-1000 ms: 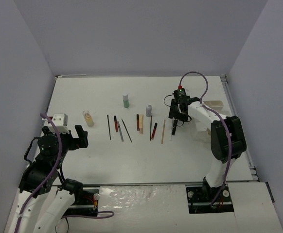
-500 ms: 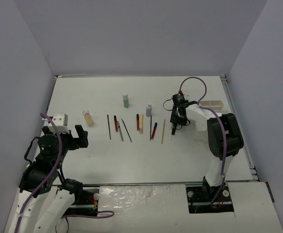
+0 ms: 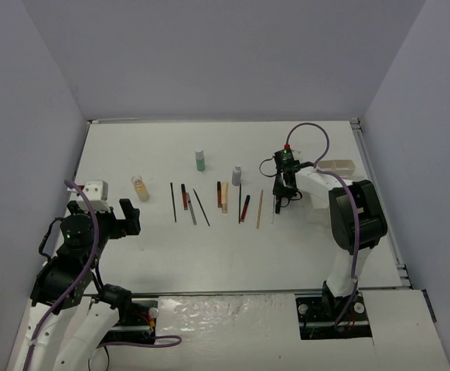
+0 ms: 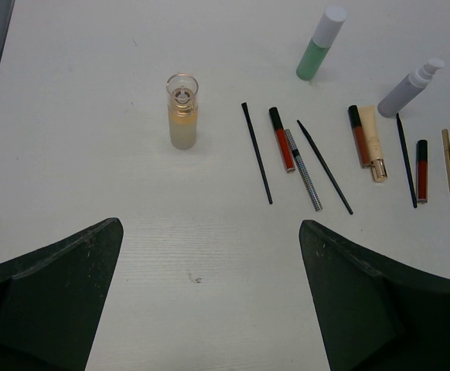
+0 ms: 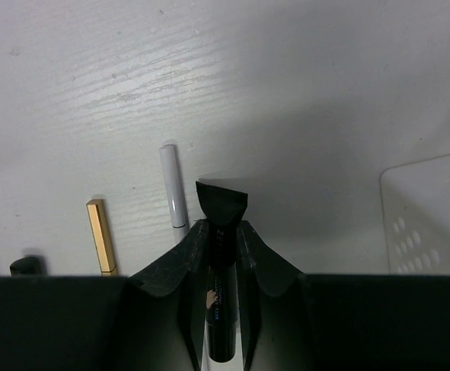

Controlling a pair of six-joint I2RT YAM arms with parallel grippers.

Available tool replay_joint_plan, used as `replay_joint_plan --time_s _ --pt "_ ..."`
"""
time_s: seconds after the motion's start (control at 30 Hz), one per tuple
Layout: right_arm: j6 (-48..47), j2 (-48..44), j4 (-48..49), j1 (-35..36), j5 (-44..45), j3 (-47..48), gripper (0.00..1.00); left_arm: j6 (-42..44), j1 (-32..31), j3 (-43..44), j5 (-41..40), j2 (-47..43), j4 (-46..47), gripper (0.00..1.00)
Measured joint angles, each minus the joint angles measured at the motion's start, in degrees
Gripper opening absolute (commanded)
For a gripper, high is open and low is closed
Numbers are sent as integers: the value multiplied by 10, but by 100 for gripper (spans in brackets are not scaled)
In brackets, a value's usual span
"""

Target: Organize the makeup

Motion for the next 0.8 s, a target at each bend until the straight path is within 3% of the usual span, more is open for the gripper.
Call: replay_joint_plan --time_s 0.2,0.4,0.57,0.8 --pt "-10 -59 -3 1 5 -1 0 0 0 0 0 2 0 97" --pt "-42 -231 18 4 84 2 0 0 0 0 -3 3 0 97" --pt "-90 -327 84 -18 181 5 1 0 0 0 -7 3 0 97" --pt "-183 -344 223 -104 268 -42 5 0 0 0 -15 1 0 97"
